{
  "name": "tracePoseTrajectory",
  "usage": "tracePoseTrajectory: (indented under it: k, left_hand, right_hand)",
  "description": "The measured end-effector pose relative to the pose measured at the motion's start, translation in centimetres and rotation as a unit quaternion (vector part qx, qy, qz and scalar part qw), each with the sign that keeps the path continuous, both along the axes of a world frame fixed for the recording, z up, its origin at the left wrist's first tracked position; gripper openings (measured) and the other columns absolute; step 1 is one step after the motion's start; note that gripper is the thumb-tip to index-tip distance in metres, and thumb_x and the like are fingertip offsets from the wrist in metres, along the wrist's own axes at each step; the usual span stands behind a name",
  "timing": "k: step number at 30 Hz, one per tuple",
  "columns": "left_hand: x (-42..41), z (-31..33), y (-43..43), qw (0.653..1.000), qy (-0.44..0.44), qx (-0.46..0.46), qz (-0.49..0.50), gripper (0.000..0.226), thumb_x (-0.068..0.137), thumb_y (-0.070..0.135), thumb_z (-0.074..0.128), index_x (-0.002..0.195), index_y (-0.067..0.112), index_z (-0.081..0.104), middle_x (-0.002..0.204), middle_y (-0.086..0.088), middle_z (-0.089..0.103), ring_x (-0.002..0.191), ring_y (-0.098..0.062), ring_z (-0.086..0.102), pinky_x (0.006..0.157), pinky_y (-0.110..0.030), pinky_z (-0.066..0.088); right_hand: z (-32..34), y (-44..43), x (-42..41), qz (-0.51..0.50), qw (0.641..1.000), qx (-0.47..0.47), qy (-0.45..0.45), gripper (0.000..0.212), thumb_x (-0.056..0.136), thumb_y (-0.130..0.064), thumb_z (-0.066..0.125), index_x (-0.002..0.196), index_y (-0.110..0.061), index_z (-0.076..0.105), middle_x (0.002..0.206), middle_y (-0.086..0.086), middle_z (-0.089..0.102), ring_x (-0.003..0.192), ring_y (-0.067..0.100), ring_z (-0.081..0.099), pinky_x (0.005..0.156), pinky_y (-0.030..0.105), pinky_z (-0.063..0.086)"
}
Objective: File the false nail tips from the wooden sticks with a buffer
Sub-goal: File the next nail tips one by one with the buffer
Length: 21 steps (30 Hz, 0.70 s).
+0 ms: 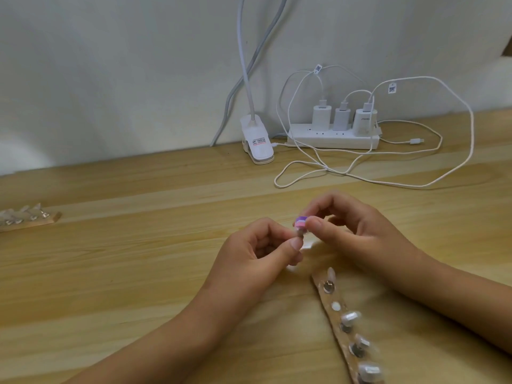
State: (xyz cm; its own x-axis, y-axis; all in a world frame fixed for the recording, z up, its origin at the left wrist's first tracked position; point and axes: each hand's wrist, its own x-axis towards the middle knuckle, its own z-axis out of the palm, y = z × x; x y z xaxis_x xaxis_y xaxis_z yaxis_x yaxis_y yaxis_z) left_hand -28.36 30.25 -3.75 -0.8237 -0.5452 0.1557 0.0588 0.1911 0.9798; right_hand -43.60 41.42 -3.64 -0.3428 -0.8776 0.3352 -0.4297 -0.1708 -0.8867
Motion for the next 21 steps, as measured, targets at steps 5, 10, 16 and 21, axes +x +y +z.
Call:
tracePoseTrajectory:
  k: [5,10,16,21]
  left_hand:
    - [0.01,-0.19,-0.17,1.000,0.007,0.015,0.008,0.008,0.085,0.013,0.070,0.080,0.019,0.068,0.071,-0.001,0.073,0.069,-0.007,0.069,0.066,-0.015,0.051]
    - [-0.01,-0.15,-0.29,0.999,0.009,0.032,0.008,0.006,0.083,0.019,0.072,0.078,0.020,0.069,0.070,-0.002,0.072,0.069,-0.008,0.068,0.065,-0.014,0.050]
    - [0.09,-0.11,-0.24,1.000,0.016,0.026,0.002,0.012,0.087,0.013,0.070,0.076,0.019,0.068,0.072,-0.001,0.072,0.071,-0.009,0.068,0.068,-0.017,0.052]
    - [0.29,0.25,0.05,0.999,0.046,0.024,-0.009,0.011,0.079,0.027,0.076,0.083,0.026,0.066,0.075,0.000,0.073,0.075,-0.012,0.071,0.072,-0.022,0.054]
  right_hand:
    - [-0.14,0.30,0.14,0.007,0.998,-0.051,0.040,0.021,0.083,-0.036,0.068,0.101,-0.024,0.064,0.108,-0.005,0.068,0.101,0.019,0.063,0.083,0.027,0.050]
    - [-0.14,0.24,0.21,-0.007,0.997,-0.060,0.056,0.025,0.081,-0.037,0.068,0.100,-0.021,0.063,0.105,-0.005,0.068,0.099,0.020,0.063,0.082,0.027,0.048]
    - [-0.09,0.11,-0.01,-0.016,1.000,-0.017,-0.009,0.028,0.080,-0.041,0.072,0.095,-0.019,0.066,0.098,-0.003,0.071,0.092,0.018,0.065,0.082,0.030,0.052]
    - [0.09,0.26,0.13,0.022,0.995,-0.050,-0.080,0.028,0.084,-0.040,0.061,0.098,-0.016,0.065,0.092,-0.001,0.073,0.085,0.005,0.067,0.076,0.013,0.048]
